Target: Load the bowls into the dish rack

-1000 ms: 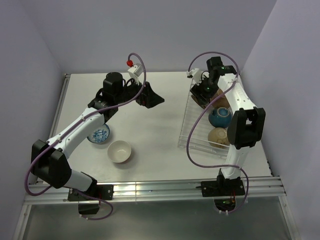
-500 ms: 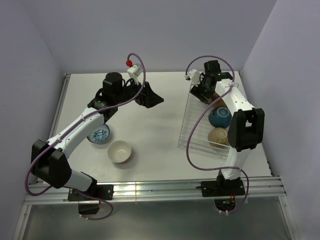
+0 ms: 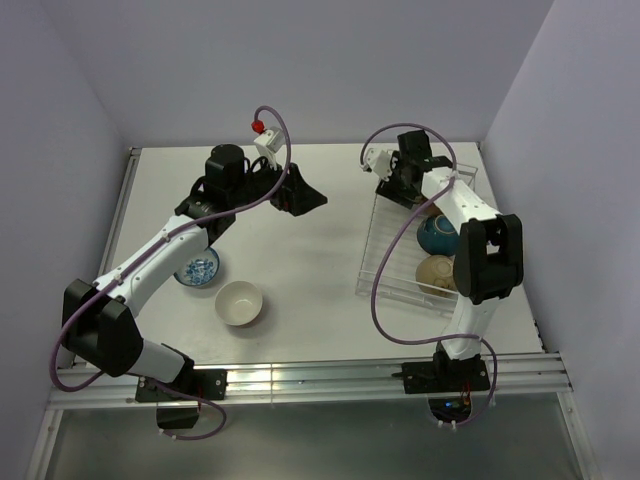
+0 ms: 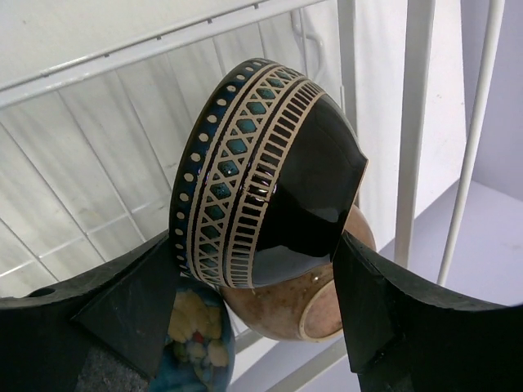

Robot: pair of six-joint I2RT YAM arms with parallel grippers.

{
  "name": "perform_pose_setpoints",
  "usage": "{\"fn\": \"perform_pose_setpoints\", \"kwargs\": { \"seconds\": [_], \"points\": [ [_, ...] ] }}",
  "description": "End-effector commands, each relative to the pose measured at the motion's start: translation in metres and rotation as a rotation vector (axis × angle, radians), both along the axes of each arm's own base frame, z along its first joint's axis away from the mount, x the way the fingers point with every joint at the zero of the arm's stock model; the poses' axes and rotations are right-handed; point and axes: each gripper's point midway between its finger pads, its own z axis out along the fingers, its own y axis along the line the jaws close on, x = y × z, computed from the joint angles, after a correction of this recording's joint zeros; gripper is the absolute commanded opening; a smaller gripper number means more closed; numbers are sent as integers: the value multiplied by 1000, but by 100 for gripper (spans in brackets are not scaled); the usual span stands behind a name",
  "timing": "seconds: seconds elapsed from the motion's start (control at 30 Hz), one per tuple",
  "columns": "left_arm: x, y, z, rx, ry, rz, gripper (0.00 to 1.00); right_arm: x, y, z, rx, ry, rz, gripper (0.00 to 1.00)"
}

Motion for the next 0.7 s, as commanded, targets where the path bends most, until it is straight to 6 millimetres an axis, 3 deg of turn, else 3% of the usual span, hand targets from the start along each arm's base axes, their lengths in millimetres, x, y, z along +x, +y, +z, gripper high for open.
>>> {"fn": "perform_pose_setpoints", "kwargs": {
  "seconds": [0.0,0.5,0.67],
  "points": [
    [2,2,16,-32,-35,10,100,25,-3,55,-52,-223,14,0],
    [3,2,13,-24,-36,9,100,43,-6,45,-131,-301,26,0],
    [4,2,12,-21,-36,12,99,42,-7,31,-157,-298,31,0]
  ]
}}
